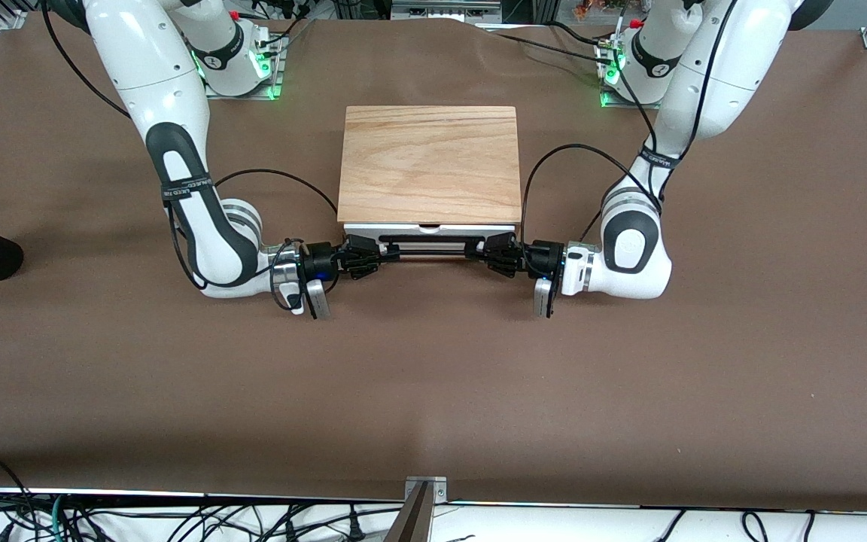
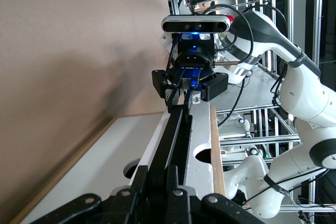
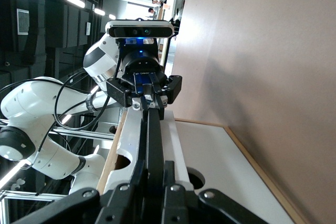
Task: Pull top drawer with both arms simultaneously
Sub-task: 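Pull the handle away from the box with both grippers together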
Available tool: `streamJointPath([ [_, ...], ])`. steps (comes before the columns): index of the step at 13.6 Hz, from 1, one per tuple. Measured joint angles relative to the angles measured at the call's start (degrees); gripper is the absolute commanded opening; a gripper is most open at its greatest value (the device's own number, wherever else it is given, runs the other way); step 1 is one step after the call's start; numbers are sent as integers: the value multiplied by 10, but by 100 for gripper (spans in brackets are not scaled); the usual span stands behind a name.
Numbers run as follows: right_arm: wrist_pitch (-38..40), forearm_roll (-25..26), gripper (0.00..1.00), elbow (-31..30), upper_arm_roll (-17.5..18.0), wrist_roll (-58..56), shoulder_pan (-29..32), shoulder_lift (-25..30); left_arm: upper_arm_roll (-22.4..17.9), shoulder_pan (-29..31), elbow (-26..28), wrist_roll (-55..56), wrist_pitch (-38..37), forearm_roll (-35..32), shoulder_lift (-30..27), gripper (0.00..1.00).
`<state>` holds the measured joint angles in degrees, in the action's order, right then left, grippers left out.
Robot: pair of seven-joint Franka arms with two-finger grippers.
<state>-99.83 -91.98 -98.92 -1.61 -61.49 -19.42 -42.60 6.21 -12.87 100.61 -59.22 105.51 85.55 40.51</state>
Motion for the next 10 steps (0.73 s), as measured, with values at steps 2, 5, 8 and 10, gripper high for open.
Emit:
streamJointPath([
  [2, -4, -14, 9, 16, -1, 7, 0, -11, -2, 2, -15, 4, 2, -1, 8, 2],
  [5, -4, -19, 9, 81, -4, 41, 4, -49, -3, 8, -69, 29, 3, -3, 39, 2],
  [8, -11, -21, 9, 148, -5, 77, 10, -86, -6, 11, -131, 57, 3, -5, 75, 2],
  [10, -28, -24, 9, 176, -5, 93, 10, -98, -8, 13, -168, 70, 2, -5, 96, 2],
])
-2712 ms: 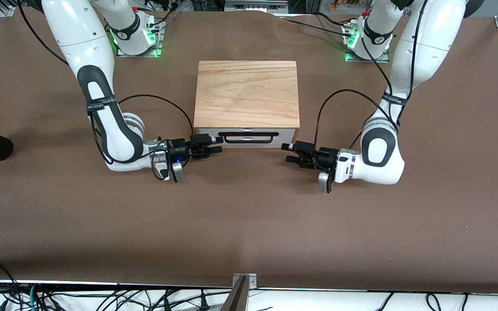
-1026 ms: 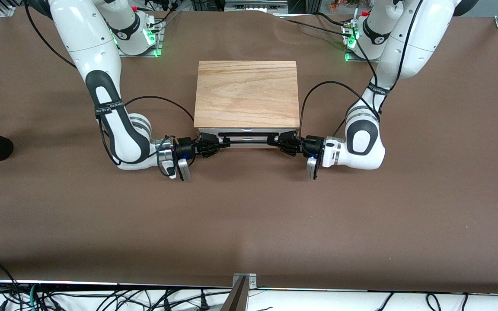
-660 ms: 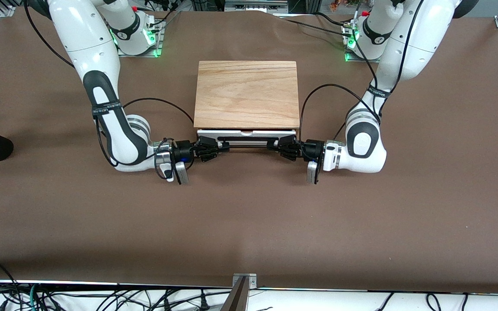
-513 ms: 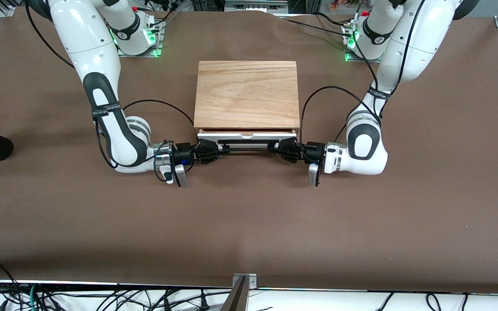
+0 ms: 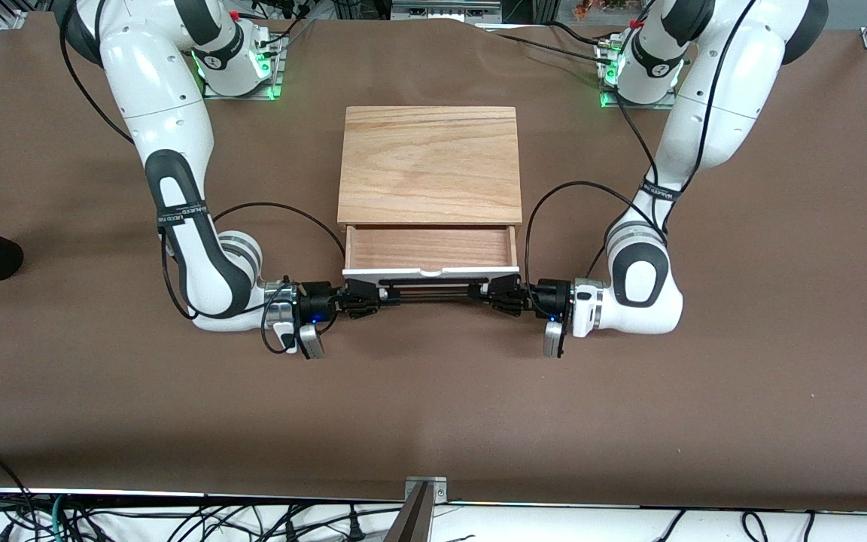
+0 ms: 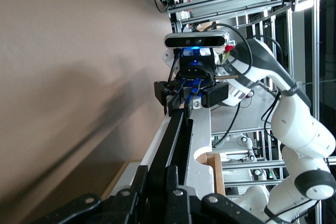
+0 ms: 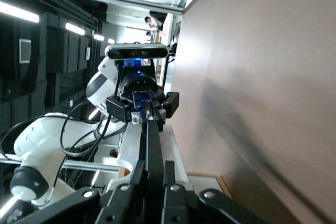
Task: Pull top drawer with both arms simultaneously
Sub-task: 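Pull the handle away from the box with both grippers together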
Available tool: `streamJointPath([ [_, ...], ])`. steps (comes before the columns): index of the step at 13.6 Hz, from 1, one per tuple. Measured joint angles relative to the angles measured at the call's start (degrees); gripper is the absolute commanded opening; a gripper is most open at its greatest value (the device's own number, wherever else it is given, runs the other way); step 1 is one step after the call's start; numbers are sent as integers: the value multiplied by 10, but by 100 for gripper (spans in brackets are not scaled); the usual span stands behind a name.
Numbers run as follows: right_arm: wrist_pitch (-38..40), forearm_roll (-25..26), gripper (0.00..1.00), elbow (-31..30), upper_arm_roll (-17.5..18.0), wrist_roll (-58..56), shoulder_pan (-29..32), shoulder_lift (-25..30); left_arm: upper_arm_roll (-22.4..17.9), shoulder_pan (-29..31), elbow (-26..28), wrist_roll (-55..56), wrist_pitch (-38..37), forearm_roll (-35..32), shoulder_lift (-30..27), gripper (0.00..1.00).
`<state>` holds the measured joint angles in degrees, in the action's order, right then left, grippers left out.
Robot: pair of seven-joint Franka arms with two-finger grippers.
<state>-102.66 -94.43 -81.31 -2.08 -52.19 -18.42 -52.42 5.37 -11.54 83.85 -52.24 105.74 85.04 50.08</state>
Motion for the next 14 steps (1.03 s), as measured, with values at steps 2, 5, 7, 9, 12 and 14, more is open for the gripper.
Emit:
streamJointPath([
  [2, -20, -8, 9, 18, 0, 5, 0, -7, 0, 2, -40, 10, 1, 0, 23, 2],
  [5, -40, -20, 10, 29, 0, 7, 0, -13, -2, 2, -86, 26, 1, 0, 53, 2],
  [7, -52, -23, 11, 35, 1, 8, -1, -16, -4, 1, -107, 32, 0, 0, 67, 2],
  [9, -58, -25, 12, 41, 1, 9, -1, -20, -6, -1, -122, 36, -1, 0, 77, 4],
  [12, -60, -27, 88, 43, 1, 11, -1, -22, -7, -2, -129, 39, -1, 0, 82, 27],
  [14, -58, -25, 100, 41, -1, 20, 1, -22, -20, 2, -135, 40, 14, 0, 83, 55],
])
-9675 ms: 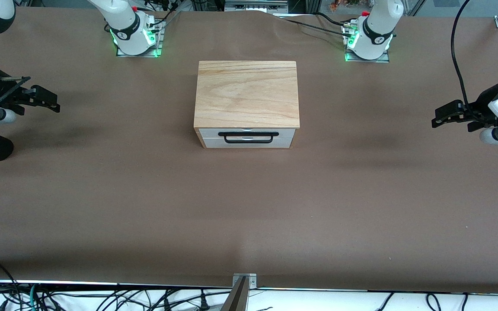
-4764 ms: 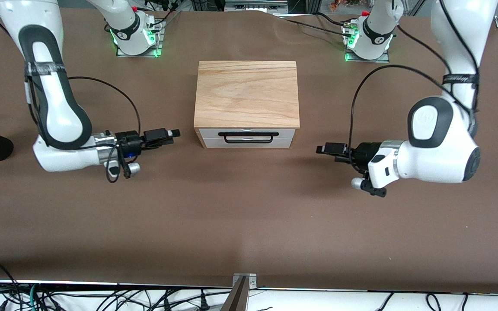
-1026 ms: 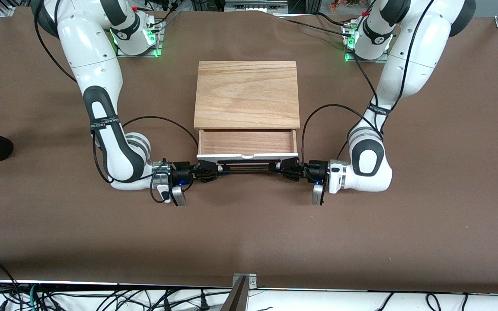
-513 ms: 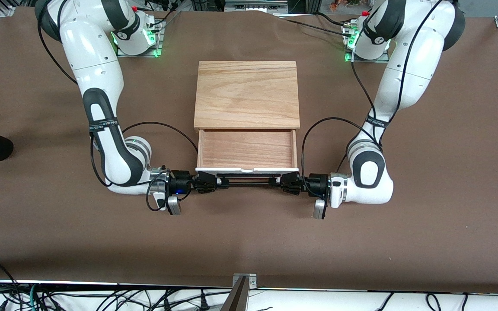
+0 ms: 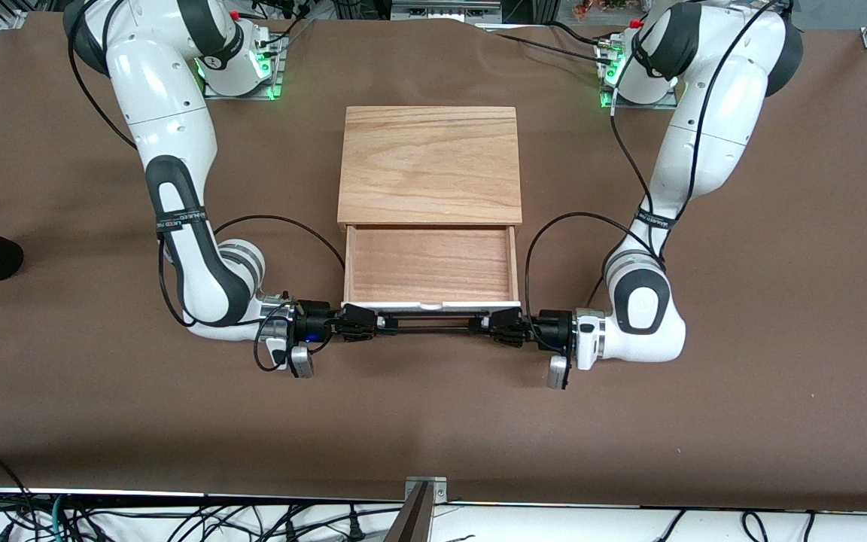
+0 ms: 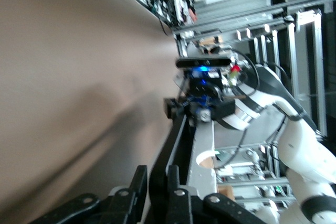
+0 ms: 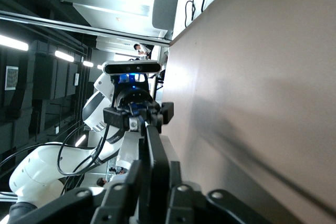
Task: Pull top drawer with both arms simultaneously
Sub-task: 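Pull the handle away from the box with both grippers together, then open both grippers and draw them back from the handle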
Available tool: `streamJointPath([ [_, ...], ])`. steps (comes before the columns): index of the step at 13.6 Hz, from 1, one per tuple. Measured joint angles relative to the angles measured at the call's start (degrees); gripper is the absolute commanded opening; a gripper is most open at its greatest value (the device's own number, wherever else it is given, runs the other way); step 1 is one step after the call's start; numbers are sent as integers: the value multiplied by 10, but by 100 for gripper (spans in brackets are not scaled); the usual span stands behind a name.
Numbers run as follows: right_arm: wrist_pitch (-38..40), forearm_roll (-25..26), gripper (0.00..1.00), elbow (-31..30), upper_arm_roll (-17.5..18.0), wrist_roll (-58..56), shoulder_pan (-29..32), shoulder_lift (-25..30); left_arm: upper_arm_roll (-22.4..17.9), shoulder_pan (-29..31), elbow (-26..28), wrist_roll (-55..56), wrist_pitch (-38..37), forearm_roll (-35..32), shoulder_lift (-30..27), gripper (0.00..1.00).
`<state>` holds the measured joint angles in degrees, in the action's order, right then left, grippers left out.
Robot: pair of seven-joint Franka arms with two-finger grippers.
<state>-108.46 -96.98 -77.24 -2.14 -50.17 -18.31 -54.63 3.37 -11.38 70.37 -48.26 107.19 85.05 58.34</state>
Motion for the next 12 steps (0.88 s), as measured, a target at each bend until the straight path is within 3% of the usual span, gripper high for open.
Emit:
streamJointPath([
  [1, 5, 0, 100, 0, 0, 0, 1, 0, -8, 4, -3, 0, 6, 0, 0, 90],
  [2, 10, 0, 100, 0, 0, 1, 3, 0, -11, 9, -4, -1, 6, 0, 0, 100],
  [7, 23, 3, 100, 2, 0, 2, 8, 3, -12, 9, -7, -1, 6, 0, 0, 100],
  [9, 24, 30, 100, 2, -2, 8, 10, 7, -12, 9, -13, 5, 6, -3, 0, 100],
  [12, 24, 85, 100, 5, -27, 47, 12, 26, -12, 14, -34, 67, 6, -88, -15, 100],
])
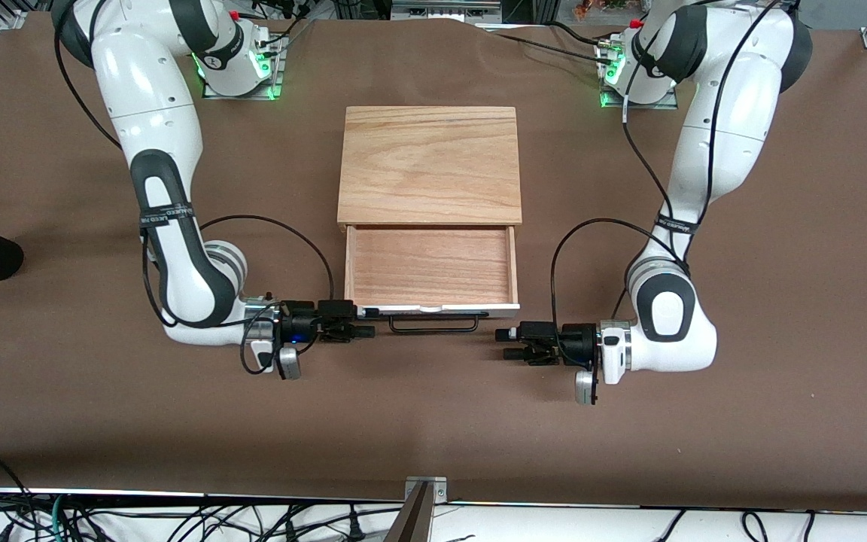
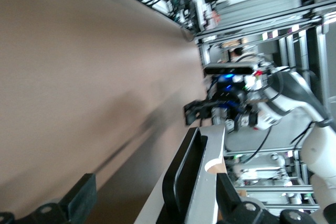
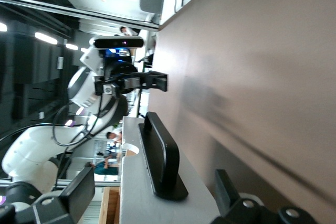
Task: Pull top drawer with both arms simultaneously
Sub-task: 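Open both grippers and draw them back from the handle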
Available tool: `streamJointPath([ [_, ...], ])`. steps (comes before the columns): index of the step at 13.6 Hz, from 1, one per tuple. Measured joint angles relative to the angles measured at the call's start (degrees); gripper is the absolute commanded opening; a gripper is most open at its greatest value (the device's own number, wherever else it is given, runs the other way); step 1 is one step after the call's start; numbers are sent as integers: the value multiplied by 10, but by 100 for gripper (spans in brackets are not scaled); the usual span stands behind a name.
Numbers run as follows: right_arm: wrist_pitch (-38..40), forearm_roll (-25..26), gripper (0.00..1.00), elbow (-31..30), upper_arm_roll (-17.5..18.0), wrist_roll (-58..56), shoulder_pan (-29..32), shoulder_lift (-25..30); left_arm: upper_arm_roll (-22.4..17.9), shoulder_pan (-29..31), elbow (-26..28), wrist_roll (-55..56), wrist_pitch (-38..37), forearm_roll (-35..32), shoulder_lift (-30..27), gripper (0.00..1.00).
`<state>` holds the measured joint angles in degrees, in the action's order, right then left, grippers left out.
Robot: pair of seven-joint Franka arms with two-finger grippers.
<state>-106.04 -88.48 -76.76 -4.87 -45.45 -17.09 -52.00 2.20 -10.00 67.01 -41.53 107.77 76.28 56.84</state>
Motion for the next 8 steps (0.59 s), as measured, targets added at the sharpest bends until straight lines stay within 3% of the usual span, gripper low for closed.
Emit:
streamJointPath([
  [4, 22, 100, 100, 3, -47, 60, 5, 45, 0, 19, -11, 74, -12, -194, -69, 100],
  [8, 30, 328, 100, 11, -99, 127, 8, 122, -13, 32, -11, 95, -50, -365, -121, 100],
])
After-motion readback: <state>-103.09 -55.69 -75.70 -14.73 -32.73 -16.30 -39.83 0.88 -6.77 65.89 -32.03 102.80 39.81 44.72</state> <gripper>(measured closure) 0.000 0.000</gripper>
